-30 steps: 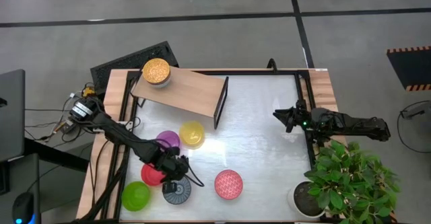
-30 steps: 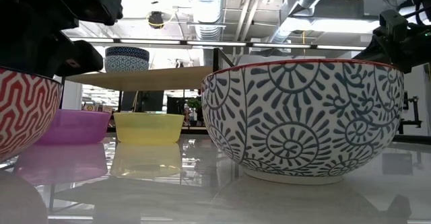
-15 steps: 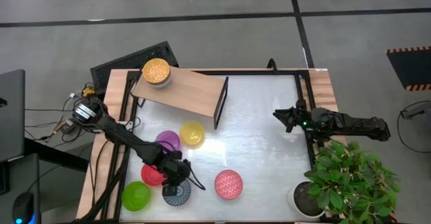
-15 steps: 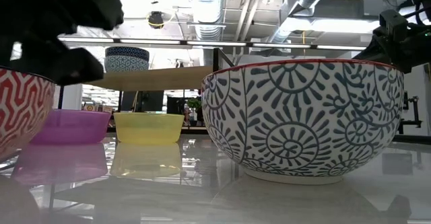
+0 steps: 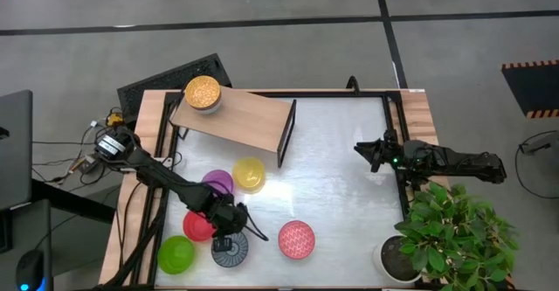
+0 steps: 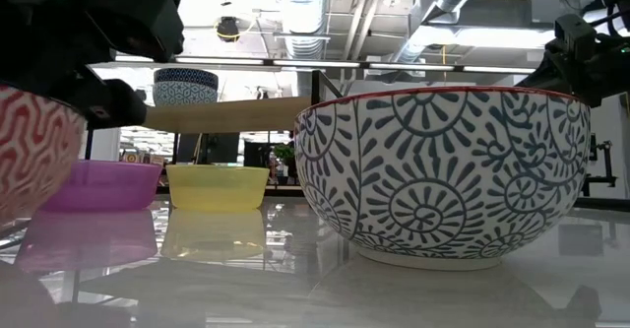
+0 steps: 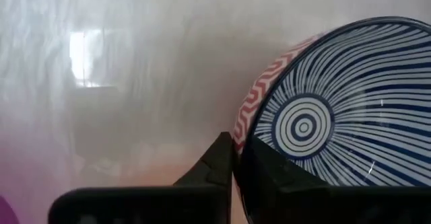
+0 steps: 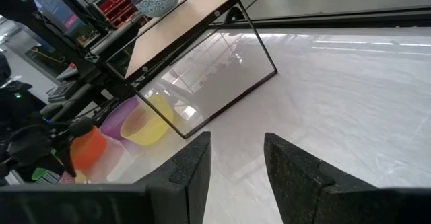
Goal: Place and stack bowls onto a shelf
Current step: Stack the blue patterned bowl on top of the yellow patterned bowl on the shelf
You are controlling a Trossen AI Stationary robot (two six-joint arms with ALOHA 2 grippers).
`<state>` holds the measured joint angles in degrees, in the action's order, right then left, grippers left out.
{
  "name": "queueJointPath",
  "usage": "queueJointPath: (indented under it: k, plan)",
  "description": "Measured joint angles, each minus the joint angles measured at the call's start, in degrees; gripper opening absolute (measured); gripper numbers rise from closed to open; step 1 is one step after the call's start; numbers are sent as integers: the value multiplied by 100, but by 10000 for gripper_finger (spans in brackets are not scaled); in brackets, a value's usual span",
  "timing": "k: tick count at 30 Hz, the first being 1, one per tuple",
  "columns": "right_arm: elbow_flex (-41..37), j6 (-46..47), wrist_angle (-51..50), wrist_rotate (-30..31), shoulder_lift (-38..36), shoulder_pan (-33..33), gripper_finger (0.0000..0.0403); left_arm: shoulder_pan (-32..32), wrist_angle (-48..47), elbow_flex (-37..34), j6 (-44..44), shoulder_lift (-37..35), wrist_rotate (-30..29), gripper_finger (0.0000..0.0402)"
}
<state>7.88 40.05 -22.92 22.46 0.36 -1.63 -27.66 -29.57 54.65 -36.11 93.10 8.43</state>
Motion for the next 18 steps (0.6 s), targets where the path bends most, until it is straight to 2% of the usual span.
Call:
queueJointPath:
  k: [5, 10, 15, 18]
  plan:
    - [0, 2, 0, 0, 0, 0, 164, 45, -4, 6, -324, -24, 49, 4]
    - [0, -1, -2, 0, 0, -2, 164, 150, -333, 308, -815, -26, 119, 2]
    - [0, 0, -2, 2, 0, -2, 164, 313, -741, 881, -835, -60, 298, 2]
    - [0, -1, -2, 2, 0, -2, 164, 429, -1331, 1406, -846, -61, 397, 1]
